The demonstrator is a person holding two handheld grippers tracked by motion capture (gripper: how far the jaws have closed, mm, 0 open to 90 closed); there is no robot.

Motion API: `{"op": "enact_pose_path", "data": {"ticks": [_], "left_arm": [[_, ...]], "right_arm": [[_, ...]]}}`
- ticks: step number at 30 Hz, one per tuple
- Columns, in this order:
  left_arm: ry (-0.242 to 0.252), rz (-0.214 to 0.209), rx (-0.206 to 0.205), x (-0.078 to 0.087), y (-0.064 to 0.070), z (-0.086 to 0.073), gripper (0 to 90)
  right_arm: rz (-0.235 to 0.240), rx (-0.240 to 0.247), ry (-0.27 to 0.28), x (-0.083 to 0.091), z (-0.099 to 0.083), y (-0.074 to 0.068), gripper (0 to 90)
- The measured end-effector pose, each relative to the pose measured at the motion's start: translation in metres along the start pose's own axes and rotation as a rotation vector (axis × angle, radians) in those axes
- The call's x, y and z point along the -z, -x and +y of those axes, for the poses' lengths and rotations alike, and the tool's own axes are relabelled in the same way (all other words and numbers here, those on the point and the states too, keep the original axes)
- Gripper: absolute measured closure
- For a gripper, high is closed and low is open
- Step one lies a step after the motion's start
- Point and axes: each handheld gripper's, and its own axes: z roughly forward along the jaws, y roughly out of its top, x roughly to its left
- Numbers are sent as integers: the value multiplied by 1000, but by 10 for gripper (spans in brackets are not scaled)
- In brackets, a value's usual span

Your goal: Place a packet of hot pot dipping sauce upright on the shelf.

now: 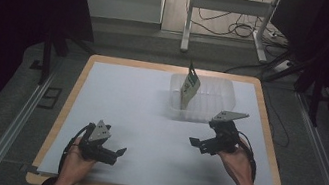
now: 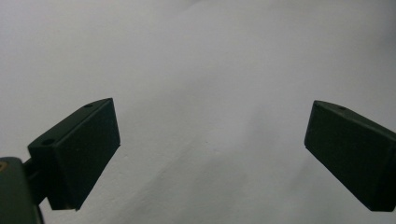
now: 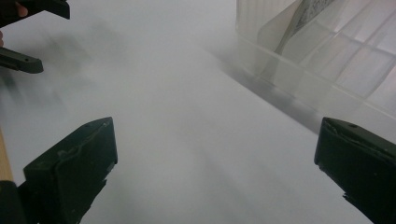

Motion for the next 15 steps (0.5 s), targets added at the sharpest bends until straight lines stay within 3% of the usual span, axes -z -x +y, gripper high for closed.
{"op": "enact_pose_path", "data": {"ticks": [15], "left_arm": [[-5,-5,-1,-1,1,0,31]], "right_arm": [[6,-21,-5,8,-19,1,0]]}}
